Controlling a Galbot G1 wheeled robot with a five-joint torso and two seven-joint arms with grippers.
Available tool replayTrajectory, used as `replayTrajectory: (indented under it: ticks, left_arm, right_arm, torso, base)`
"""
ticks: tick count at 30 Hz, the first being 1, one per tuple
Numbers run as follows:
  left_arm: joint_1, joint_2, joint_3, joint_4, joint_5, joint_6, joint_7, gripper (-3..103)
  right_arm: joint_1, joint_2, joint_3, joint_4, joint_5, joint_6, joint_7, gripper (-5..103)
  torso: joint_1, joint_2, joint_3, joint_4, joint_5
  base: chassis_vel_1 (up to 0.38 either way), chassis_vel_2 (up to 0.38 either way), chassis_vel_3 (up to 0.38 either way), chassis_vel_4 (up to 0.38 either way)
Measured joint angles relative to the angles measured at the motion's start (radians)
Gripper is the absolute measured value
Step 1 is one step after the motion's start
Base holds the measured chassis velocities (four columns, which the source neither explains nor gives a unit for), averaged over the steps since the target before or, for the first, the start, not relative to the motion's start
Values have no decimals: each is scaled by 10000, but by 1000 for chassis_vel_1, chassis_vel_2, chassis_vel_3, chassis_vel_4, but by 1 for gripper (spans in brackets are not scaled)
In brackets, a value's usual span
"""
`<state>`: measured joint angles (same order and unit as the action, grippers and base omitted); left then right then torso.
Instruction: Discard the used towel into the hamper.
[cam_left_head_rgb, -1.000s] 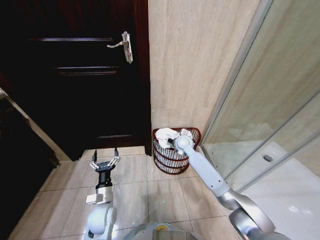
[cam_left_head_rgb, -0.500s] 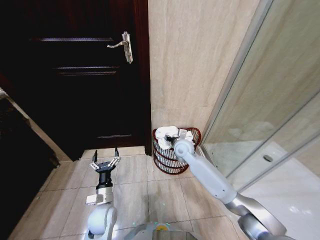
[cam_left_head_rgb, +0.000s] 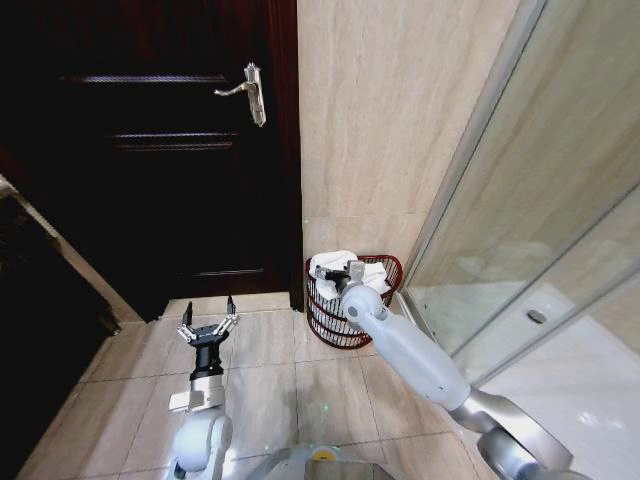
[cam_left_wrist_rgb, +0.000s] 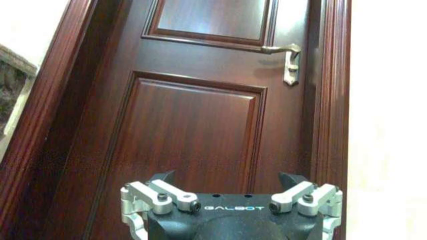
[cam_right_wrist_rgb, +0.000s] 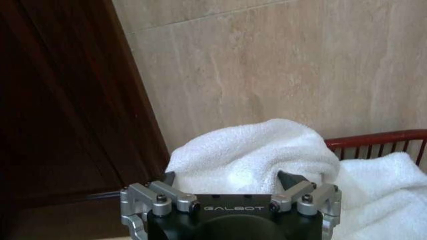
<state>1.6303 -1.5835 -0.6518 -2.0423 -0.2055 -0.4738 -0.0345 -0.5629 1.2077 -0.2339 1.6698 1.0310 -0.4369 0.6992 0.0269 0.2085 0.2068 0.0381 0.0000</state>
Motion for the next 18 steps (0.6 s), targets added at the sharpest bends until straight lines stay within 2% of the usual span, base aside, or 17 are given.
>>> replayTrajectory:
  ticks: [4, 10, 11, 13, 18]
  left_arm:
    - [-8, -1, 23, 4, 0, -3, 14, 100]
    - [-58, -7, 65, 1, 20, -4, 35, 100]
    - [-55, -1, 64, -12, 11, -4, 43, 100]
    - [-54, 7, 62, -18, 4, -9, 46, 100]
    - [-43, 19, 50, -24, -34, -48, 55, 100]
  right_arm:
    - [-48, 35, 173, -289, 138, 31, -207, 100]
    - [-63, 251, 355, -707, 734, 50, 12, 103]
    - [-67, 285, 399, -808, 848, 50, 60, 96]
    - [-75, 296, 421, -850, 881, 56, 70, 96]
    - [-101, 290, 452, -910, 913, 130, 84, 79]
  torso:
    - [0, 0, 0, 0, 0]
    - [0, 0, 0, 0, 0]
    - [0, 0, 0, 0, 0]
    - [0, 0, 0, 0, 0]
    - [0, 1, 0, 0, 0]
  base:
    - [0, 0, 0, 0]
    - [0, 0, 0, 0]
    - [0, 0, 0, 0]
    - [0, 0, 0, 0]
    - [0, 0, 0, 0]
